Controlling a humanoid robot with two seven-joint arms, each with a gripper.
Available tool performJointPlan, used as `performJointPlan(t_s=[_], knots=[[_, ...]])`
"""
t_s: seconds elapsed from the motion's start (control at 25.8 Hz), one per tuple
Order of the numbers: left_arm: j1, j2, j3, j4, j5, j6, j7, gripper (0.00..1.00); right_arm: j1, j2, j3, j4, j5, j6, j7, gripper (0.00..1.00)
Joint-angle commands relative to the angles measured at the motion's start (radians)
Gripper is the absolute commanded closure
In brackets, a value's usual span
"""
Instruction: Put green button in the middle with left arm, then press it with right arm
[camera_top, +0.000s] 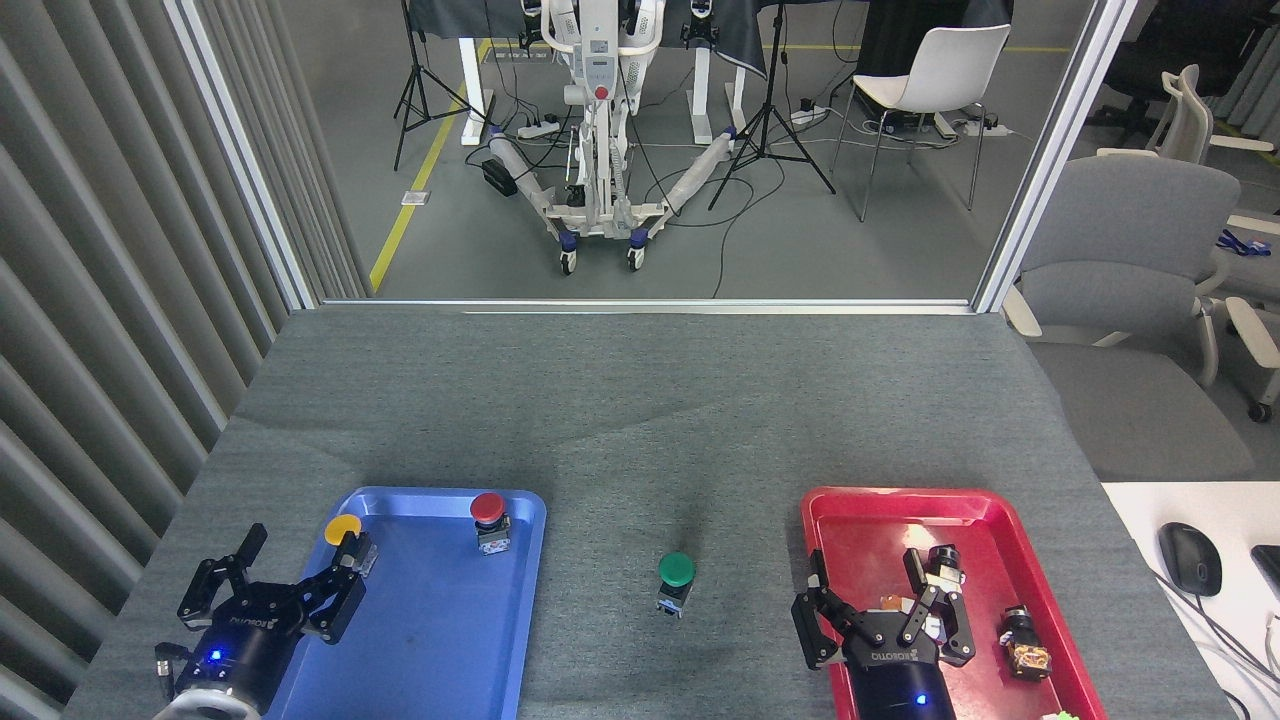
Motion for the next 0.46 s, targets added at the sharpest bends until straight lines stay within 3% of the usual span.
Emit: performJointPlan(t_s=[0.0, 0.43], knots=[[0.015, 0.001, 0.001, 0.005, 0.0, -0.018, 0.004, 0.01, 0.0, 0.0, -0.001, 0.0, 0.0, 0.001, 0.0, 0.0], [0.015, -0.004, -0.001, -0.048, 0.0, -0.01, 0.0, 0.01, 0.0, 0.001, -0.001, 0.0, 0.001, -0.001, 0.0, 0.0]])
